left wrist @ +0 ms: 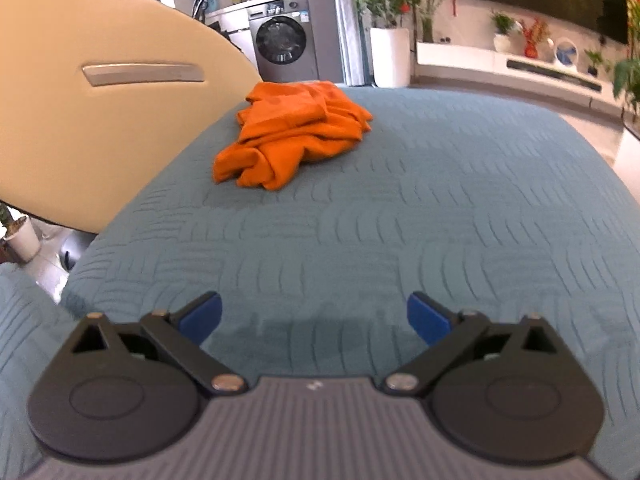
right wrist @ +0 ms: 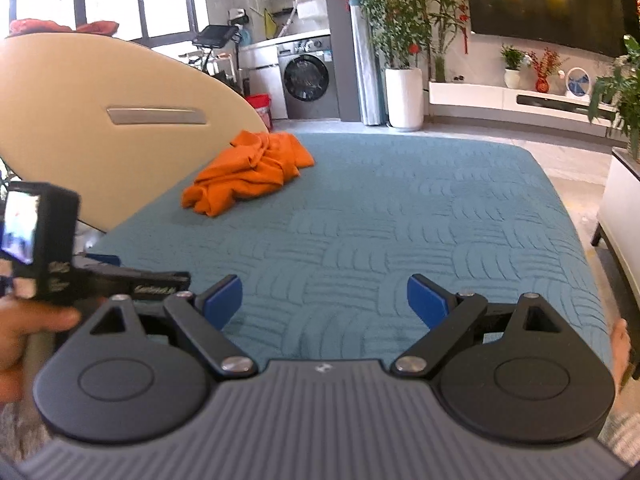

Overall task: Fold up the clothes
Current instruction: 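Move both grippers toward the crumpled orange T-shirt, then close the right gripper on the orange T-shirt and lift it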

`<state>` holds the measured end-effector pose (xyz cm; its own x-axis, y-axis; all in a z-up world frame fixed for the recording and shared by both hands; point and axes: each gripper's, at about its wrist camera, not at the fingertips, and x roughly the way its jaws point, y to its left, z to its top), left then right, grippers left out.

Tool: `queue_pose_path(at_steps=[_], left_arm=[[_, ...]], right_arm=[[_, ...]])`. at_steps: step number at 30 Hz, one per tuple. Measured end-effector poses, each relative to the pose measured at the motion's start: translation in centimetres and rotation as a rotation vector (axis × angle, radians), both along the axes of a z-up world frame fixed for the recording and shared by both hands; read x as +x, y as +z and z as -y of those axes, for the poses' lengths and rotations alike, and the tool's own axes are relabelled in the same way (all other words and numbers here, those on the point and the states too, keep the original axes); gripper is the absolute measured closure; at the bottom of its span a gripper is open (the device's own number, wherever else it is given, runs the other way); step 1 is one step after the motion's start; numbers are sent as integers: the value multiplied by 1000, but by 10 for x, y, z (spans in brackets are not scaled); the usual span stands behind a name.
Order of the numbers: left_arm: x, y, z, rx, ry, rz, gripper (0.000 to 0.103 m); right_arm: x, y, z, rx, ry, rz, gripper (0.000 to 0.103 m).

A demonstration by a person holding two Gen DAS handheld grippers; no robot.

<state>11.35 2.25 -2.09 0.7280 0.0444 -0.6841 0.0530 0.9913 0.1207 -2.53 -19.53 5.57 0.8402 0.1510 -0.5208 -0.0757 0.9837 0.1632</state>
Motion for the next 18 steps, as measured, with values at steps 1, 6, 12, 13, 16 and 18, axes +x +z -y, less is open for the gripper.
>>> queue_pose_path(at_steps=[1,6,12,13,16,18], left_arm=[[13,-2,-3,-17,-3,-5,3],[66,-18,-14,-58,-4,13,3],[90,-50,-40,-78,27,65,4],[92,-56,-42,-67,24,53,4],[100,-69,-48,-59,4,16,4],[104,-71,-54,-96,8,-6,4]], right_arm=[[7,0,-2,2,8,1,11],[35,-2,-8,57,48,52,11],[104,-4,-31,67,79,55,11],[116,-3,-37,49,102,67,11],[153,-3,-60,-28,189,110,12],[181,-4,-79,-101,278,142,12]])
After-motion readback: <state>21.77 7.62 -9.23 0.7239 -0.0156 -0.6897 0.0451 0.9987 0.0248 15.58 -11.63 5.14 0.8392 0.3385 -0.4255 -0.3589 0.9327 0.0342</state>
